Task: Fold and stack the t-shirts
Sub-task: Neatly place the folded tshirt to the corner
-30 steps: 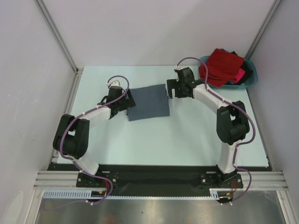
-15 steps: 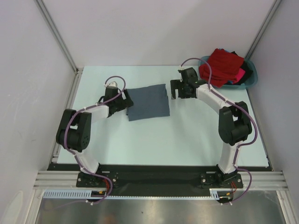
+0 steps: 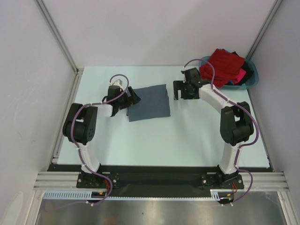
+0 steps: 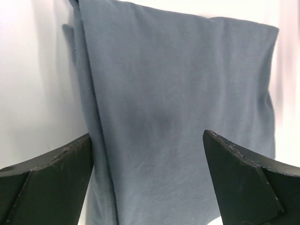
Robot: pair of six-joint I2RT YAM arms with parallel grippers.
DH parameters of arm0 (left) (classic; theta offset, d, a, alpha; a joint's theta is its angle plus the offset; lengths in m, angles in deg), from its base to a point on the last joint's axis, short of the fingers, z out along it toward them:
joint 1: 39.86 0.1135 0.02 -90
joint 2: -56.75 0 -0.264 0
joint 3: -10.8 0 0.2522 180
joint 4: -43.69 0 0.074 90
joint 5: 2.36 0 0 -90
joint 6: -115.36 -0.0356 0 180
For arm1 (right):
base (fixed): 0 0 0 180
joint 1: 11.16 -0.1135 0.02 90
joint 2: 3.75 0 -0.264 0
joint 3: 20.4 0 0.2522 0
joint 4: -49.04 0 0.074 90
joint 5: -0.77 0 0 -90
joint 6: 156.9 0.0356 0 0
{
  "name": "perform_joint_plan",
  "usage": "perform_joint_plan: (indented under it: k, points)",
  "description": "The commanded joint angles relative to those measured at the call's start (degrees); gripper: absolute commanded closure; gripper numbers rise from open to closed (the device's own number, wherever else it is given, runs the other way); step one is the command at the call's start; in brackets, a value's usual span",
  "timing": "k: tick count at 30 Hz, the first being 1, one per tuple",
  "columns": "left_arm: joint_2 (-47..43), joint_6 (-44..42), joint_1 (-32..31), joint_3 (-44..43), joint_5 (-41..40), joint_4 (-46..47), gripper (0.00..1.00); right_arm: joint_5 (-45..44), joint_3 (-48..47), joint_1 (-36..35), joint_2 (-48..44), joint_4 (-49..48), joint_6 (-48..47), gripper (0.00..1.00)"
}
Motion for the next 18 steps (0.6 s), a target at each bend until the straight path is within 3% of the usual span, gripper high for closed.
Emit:
perform_joint_plan:
  k: [1,13,18]
  points:
    - [1.0,2.8,-0.2,1.9,2.6,-0.1,0.0,0.9,-0.2,0.5,-0.8,-0.2,0.0,0.0]
    - [3.4,5.0,-6.0,3.8,2.1,2.7,0.0,1.8,0.1,0.8,-0.6,0.0,0.2,0.0]
    - [4.5,6.2,-7.1,3.8,3.2,3.9,0.12,2.0,0.9,0.9,-1.1,-0.2,0.2,0.0]
